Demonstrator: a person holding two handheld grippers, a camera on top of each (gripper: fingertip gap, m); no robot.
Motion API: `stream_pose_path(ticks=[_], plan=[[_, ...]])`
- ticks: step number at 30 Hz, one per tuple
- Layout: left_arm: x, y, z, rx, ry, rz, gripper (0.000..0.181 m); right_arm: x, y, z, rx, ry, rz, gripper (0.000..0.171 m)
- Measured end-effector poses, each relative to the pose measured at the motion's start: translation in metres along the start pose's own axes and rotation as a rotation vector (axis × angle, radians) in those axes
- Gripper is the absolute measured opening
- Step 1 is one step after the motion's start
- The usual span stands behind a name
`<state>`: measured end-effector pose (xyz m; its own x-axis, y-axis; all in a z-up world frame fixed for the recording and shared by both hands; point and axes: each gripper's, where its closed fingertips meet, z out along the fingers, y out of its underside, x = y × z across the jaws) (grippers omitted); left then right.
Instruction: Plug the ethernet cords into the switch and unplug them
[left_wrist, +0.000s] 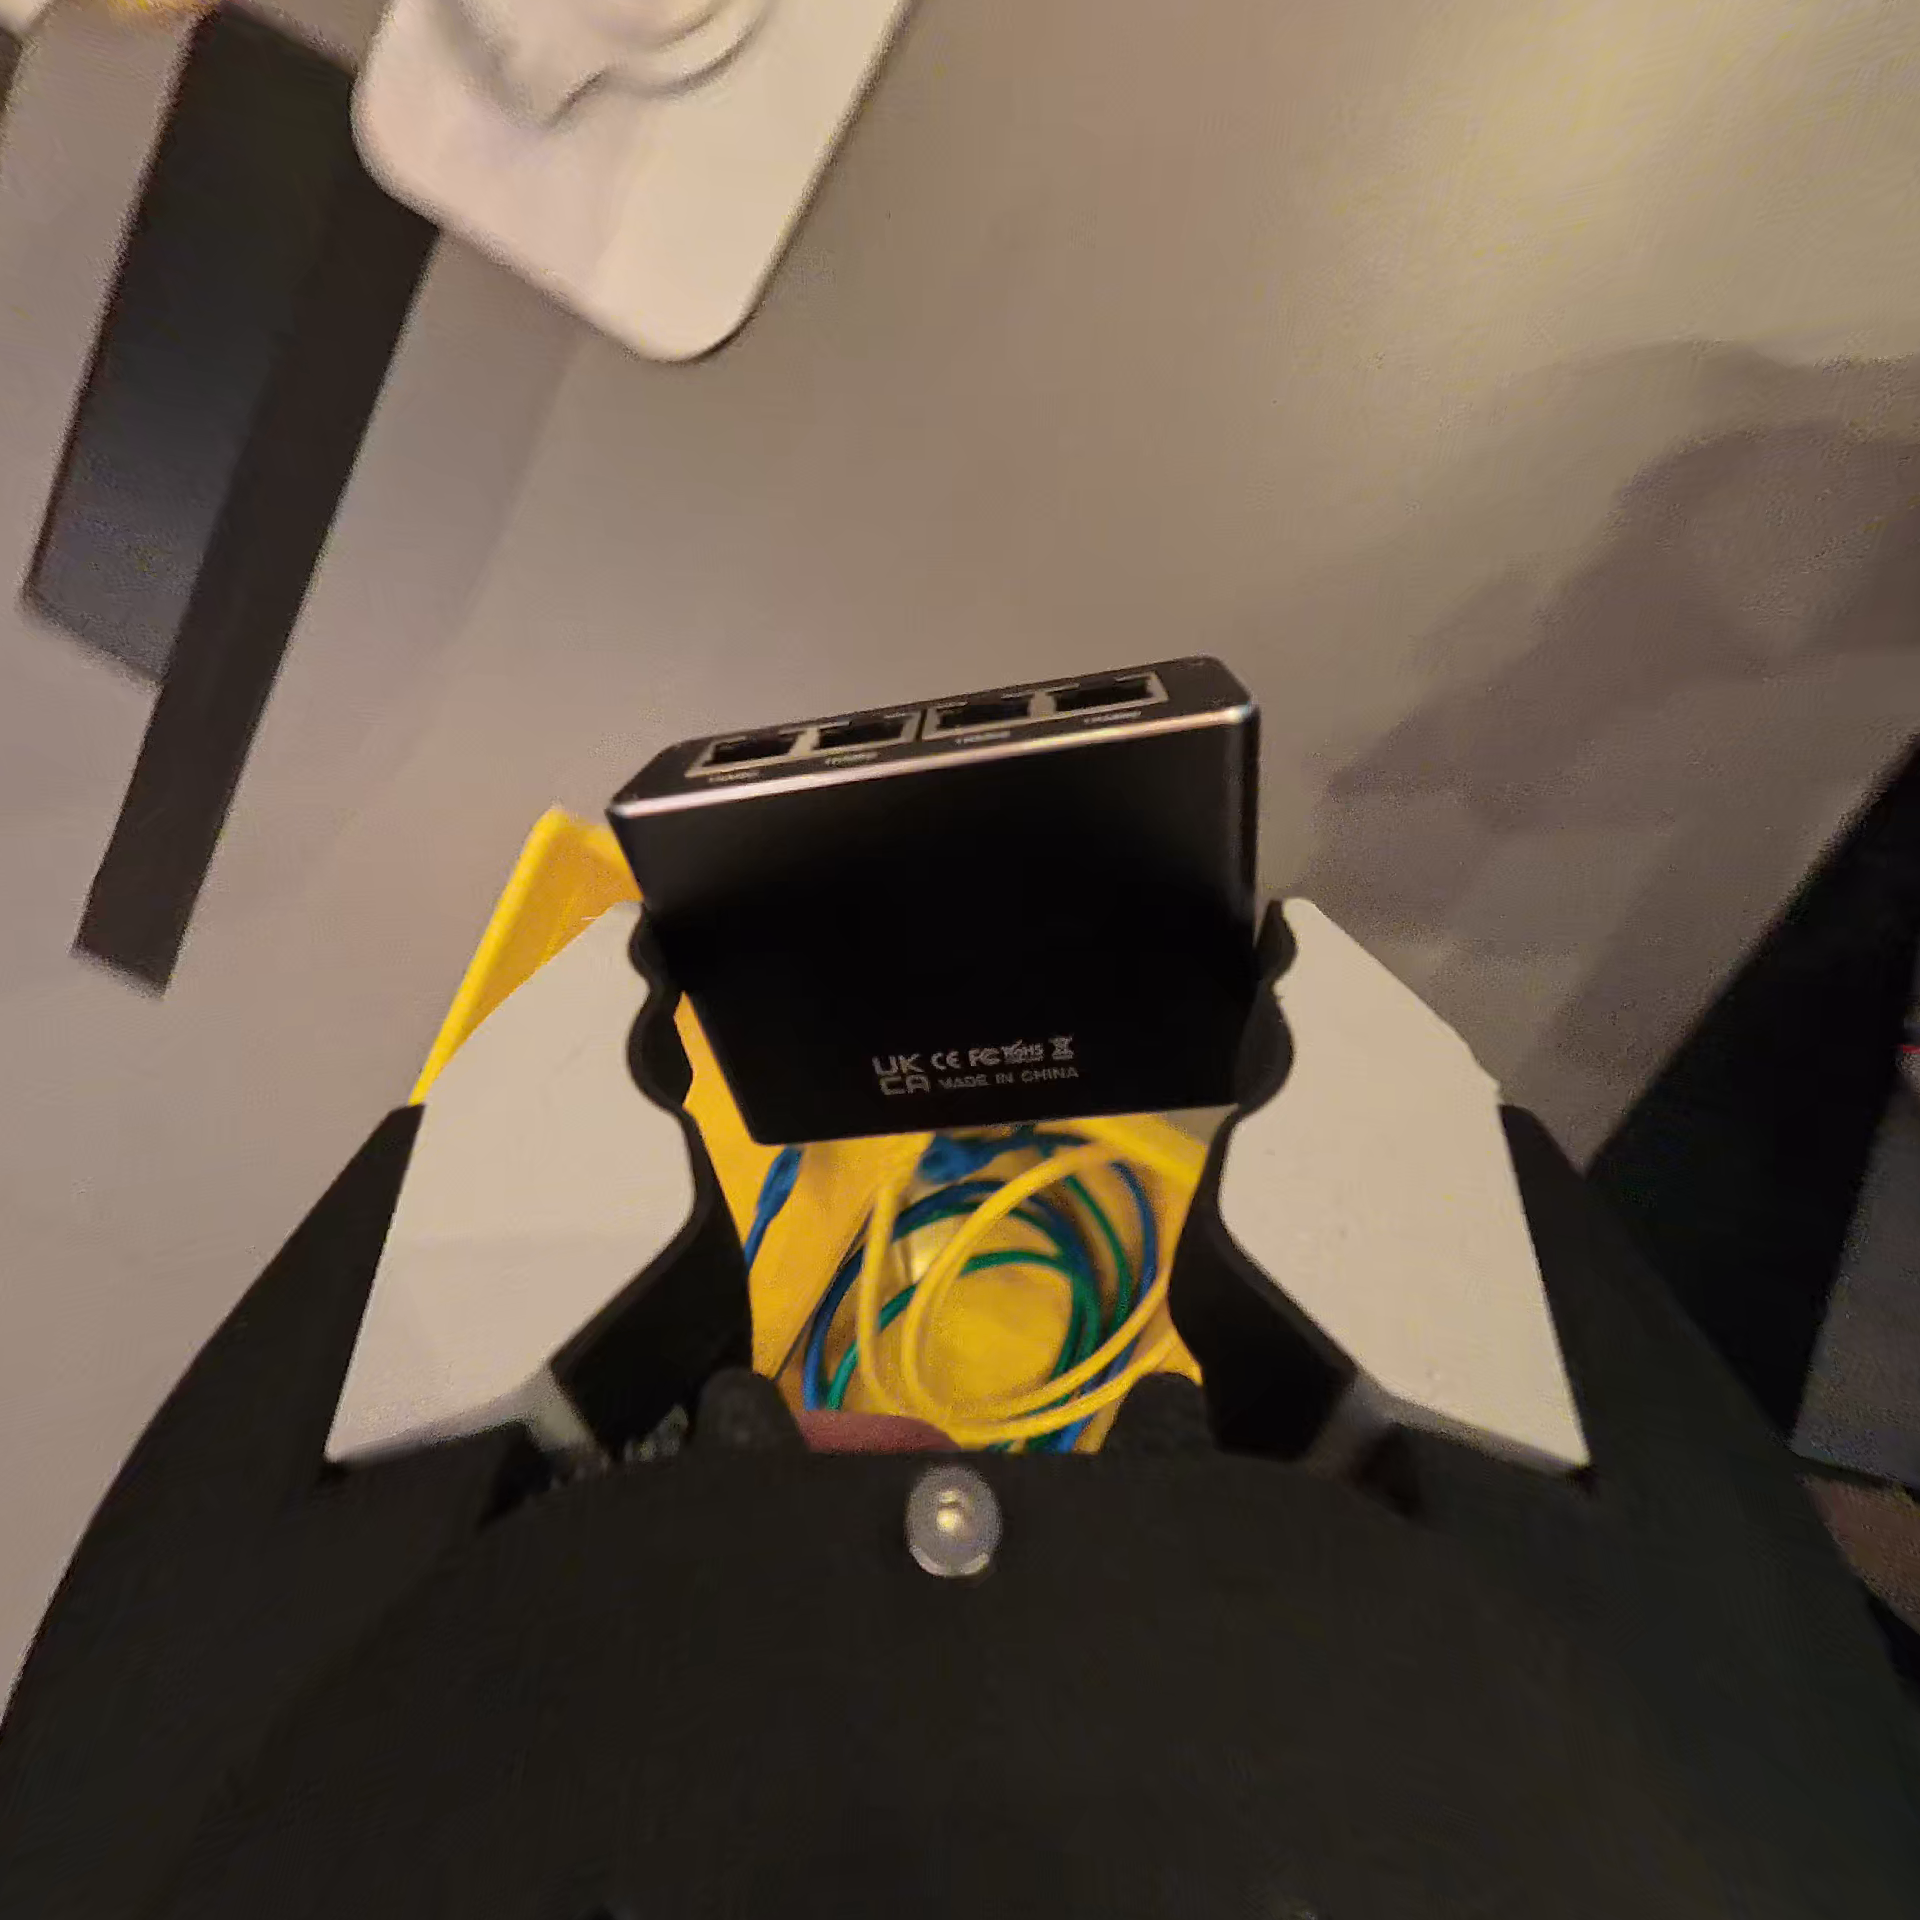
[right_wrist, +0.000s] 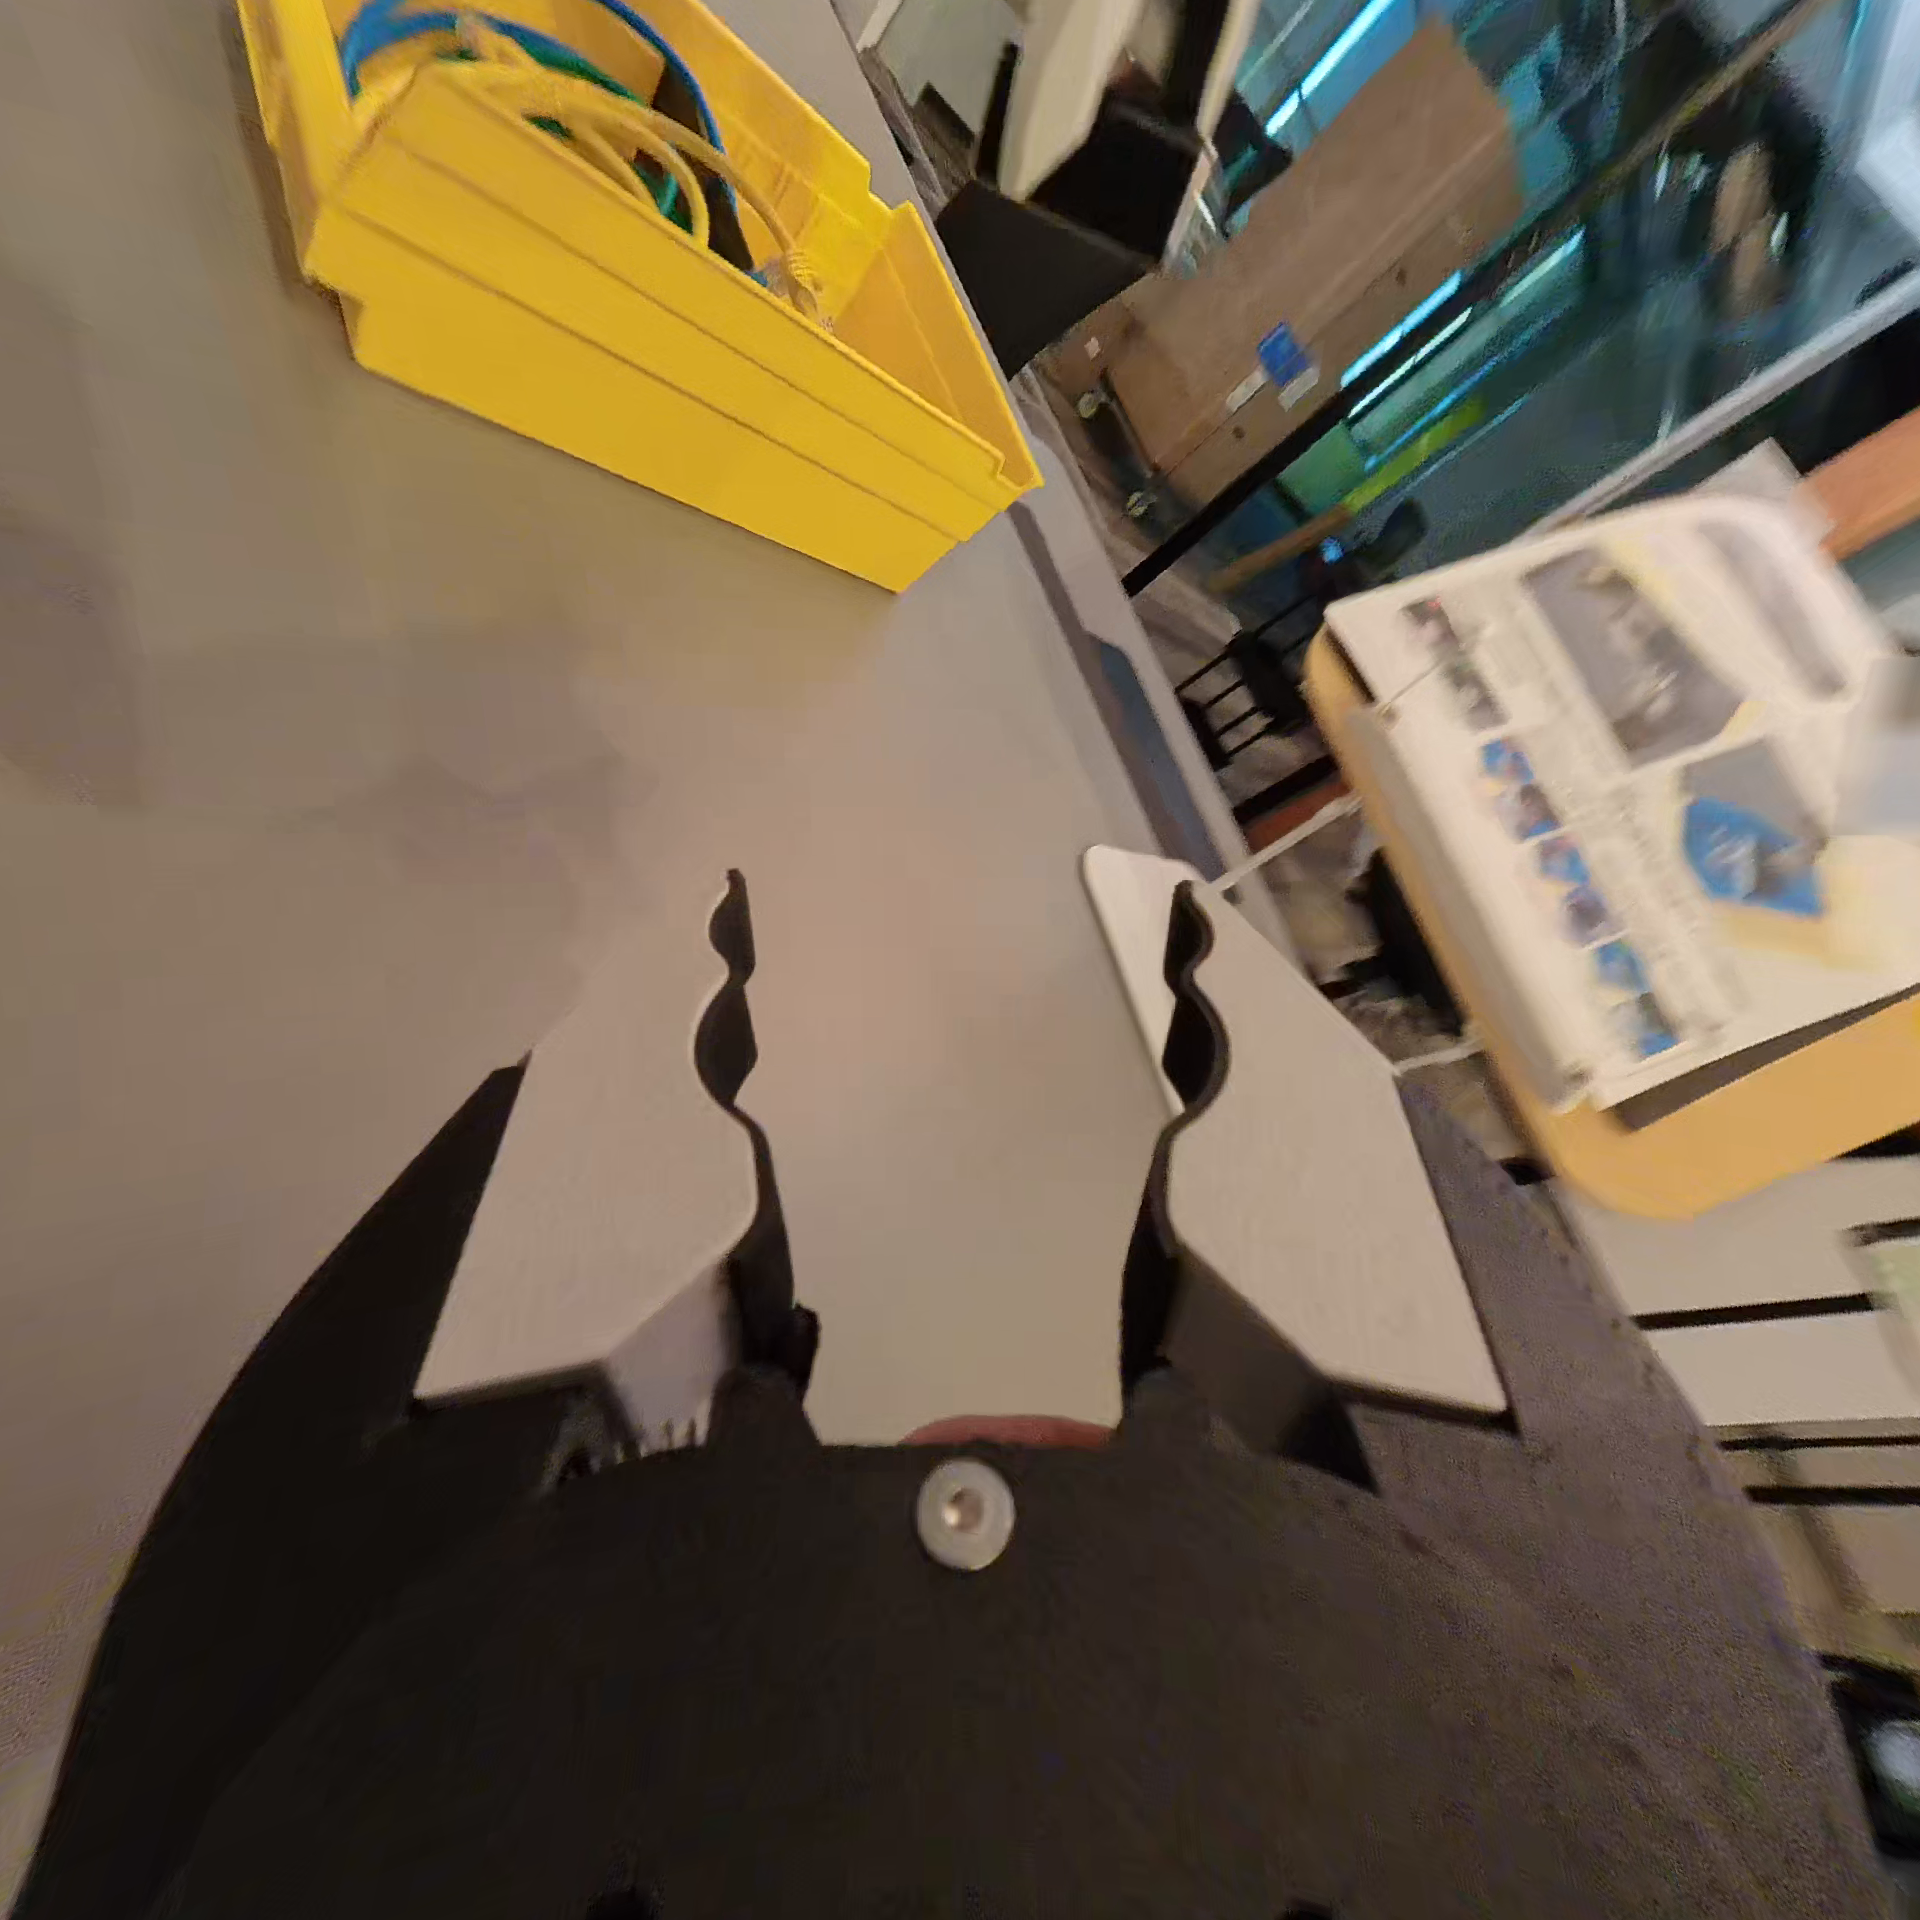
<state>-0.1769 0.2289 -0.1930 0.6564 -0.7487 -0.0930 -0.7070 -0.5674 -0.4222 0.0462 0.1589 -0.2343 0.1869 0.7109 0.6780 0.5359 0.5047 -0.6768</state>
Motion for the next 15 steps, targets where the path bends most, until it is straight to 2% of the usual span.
stream_pose_path(ticks=[7,12,15], plan=[[0.094,-0.061,0.040,-0.009,0.275,0.193,0.104,0.021,-0.029,0.012,0.021,0.104,-0.311,0.076],[0.139,-0.077,0.073,-0.076,0.424,0.246,0.104,0.019,-0.027,0.026,-0.019,0.088,-0.541,0.074],[0.160,-0.082,0.087,-0.105,0.520,0.237,0.104,0.012,-0.013,0.039,-0.059,0.065,-0.620,0.071]])
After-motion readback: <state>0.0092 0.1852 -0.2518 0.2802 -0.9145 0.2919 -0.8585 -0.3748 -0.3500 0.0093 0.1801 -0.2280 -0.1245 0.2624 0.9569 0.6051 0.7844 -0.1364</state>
